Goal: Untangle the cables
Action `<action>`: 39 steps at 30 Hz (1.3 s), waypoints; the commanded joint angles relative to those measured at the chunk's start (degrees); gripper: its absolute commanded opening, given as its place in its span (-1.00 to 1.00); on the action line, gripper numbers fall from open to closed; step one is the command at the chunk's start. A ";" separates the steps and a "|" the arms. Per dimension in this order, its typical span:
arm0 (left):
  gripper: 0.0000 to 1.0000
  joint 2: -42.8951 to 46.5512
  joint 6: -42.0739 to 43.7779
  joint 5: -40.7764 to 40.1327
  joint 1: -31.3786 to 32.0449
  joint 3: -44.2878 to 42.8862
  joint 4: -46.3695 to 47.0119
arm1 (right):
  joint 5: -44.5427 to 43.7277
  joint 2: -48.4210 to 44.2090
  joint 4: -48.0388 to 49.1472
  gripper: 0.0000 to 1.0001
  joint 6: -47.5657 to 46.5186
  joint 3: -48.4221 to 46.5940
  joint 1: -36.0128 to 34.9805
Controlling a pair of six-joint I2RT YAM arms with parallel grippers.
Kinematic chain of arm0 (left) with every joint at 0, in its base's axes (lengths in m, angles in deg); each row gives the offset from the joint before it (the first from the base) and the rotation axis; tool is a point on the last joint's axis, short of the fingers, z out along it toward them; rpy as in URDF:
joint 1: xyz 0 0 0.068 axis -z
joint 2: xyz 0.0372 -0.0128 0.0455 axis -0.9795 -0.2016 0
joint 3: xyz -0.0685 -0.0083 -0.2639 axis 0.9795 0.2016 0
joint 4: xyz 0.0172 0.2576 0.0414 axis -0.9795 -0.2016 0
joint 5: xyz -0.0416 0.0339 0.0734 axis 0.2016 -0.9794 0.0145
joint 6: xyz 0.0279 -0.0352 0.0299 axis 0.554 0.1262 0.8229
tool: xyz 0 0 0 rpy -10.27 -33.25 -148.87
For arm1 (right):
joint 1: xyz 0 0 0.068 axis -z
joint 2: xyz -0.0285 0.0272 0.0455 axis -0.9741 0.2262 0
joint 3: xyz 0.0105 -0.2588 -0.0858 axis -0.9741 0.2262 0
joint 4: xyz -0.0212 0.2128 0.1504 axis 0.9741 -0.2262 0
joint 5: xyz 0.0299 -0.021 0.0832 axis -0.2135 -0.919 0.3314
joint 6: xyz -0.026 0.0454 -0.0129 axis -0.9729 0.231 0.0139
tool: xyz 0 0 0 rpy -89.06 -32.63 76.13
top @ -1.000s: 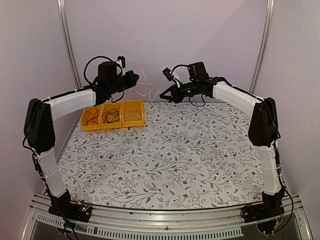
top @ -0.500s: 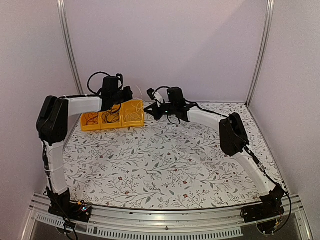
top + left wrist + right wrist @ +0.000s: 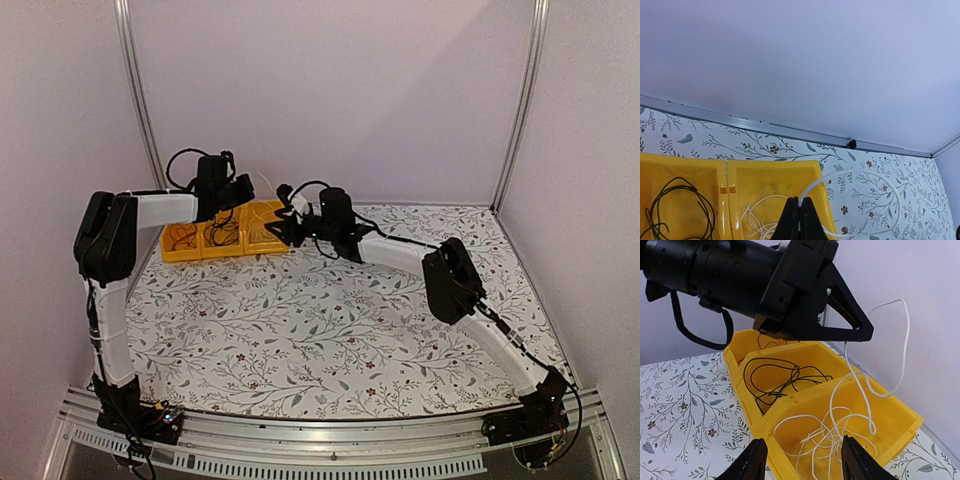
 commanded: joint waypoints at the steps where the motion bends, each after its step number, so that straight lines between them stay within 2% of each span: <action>1: -0.99 -3.45 -1.49 -0.23 -1.05 -3.01 -0.29 | -1.11 -8.21 -1.44 0.10 -5.12 12.90 0.08; 5: -1.00 -6.43 -1.02 1.65 -1.09 -6.14 -0.43 | 1.28 -23.71 2.55 0.12 -7.73 31.46 1.16; 14: -0.91 -10.48 0.57 -0.71 1.28 -9.92 -5.07 | 7.36 -48.73 -11.55 0.19 -9.95 50.88 3.00; 16: -0.83 -11.02 -0.15 -1.44 1.79 -10.44 -6.61 | 7.14 -52.96 -15.64 0.20 -11.48 53.41 3.20; 20: -0.50 -11.43 -0.62 -2.21 2.66 -12.48 -12.08 | 5.42 -61.24 -20.22 0.23 -13.82 60.09 3.61; 24: -0.26 -7.60 0.70 -4.81 4.12 -10.71 -14.87 | 4.21 -69.17 -25.32 0.28 -16.36 64.64 4.65; 28: -0.17 -2.21 -0.24 -4.40 4.31 -7.25 -18.24 | 3.61 -74.09 -29.52 0.37 -17.25 66.54 7.40; 34: 0.05 12.40 3.11 -3.61 4.69 0.56 -21.44 | 2.59 -77.74 -33.28 0.58 -12.99 67.48 16.99; 35: 0.38 14.96 5.06 -3.47 4.85 1.77 -22.20 | 3.55 -77.80 -34.45 0.62 -12.18 66.78 18.90; 36: 0.88 17.33 6.60 -2.96 5.05 2.61 -23.07 | 3.63 -77.55 -35.53 0.66 -11.94 66.00 20.39; 37: 0.98 19.60 8.32 -2.35 5.41 3.27 -23.94 | 2.65 -77.42 -35.76 0.67 -11.43 65.36 21.56; 38: 0.99 22.33 9.75 -2.03 5.92 3.99 -25.01 | -1.01 -77.36 -34.83 0.69 -10.59 65.11 21.90; 39: 0.99 24.15 10.91 -1.73 6.41 4.59 -26.03 | -7.95 -77.29 -33.73 0.69 -7.53 64.54 21.87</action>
